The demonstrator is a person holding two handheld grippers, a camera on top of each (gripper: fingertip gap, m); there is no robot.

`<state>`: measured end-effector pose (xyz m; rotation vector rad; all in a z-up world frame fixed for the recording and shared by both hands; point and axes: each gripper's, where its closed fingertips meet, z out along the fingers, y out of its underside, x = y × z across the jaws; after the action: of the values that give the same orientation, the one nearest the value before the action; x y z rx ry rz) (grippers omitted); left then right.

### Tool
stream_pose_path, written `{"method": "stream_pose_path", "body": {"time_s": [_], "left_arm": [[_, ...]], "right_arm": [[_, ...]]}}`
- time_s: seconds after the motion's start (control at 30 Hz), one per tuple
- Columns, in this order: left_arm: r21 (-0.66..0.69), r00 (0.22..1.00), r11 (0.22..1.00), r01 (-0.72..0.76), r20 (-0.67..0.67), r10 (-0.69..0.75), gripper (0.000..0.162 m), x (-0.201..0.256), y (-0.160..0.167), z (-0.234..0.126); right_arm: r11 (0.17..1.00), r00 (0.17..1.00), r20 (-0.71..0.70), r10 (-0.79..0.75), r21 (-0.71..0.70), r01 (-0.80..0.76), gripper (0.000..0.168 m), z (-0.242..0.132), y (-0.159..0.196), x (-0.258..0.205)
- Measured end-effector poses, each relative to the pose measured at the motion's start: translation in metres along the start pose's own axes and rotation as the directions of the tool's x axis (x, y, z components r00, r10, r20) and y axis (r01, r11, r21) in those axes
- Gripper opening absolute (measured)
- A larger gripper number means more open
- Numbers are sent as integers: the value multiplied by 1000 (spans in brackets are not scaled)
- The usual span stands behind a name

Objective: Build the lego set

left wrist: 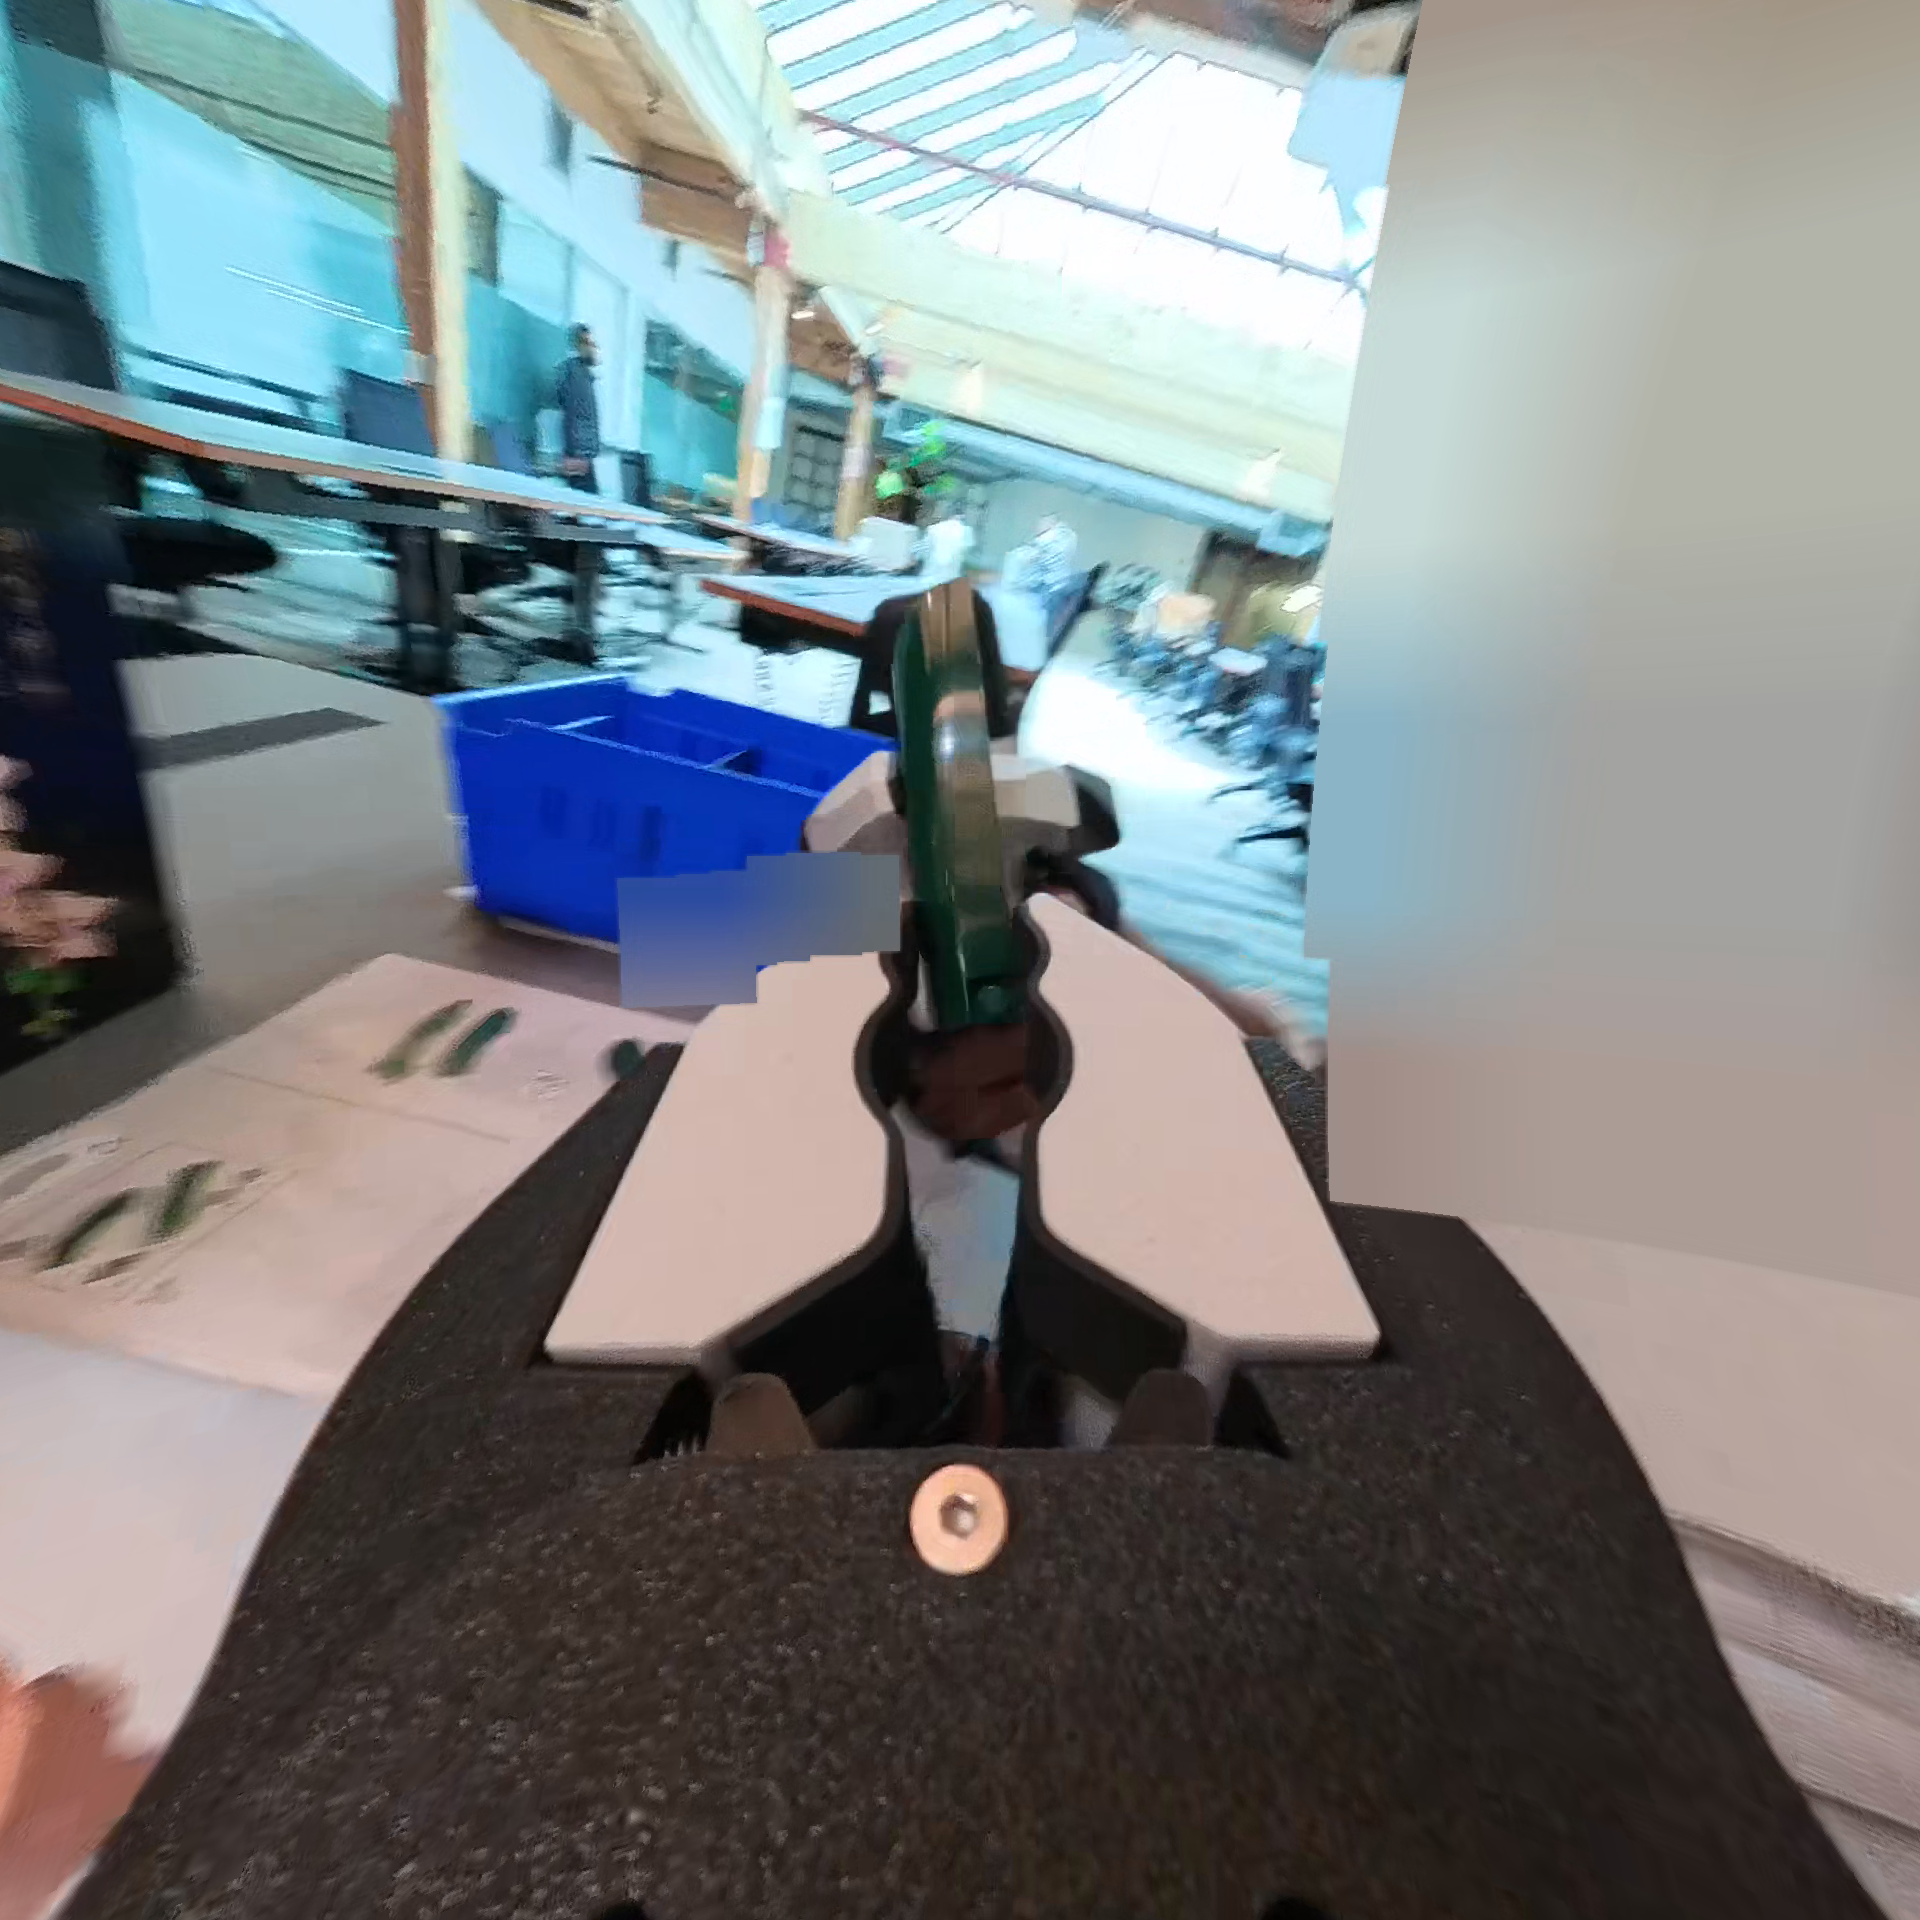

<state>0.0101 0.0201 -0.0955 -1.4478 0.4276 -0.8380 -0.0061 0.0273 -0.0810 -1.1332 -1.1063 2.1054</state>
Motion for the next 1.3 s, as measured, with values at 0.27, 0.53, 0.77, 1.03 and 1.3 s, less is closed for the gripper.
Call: {"method": "stream_pose_path", "body": {"time_s": [0.27,0.53,0.77,1.03,1.3], "left_arm": [[-686,35,495,-533,567,823,15,-94,-23,-64],[-852,-412,88,-517,338,846,15,-87,-27,-55],[-854,-505,-85,-513,220,835,16,-80,-16,-44],[-776,156,448,-444,425,891,39,-111,24,-75],[-466,459,855,-226,724,516,30,-122,0,-128]], "right_arm": [[947,811,-525,-259,-302,106,35,-18,0,50],[985,888,-427,170,34,-172,35,36,11,56],[979,894,-400,202,78,-187,18,43,8,63],[919,816,-547,-190,-392,-49,17,-9,7,68],[518,722,-582,-374,-777,-357,17,-49,105,57]]}}
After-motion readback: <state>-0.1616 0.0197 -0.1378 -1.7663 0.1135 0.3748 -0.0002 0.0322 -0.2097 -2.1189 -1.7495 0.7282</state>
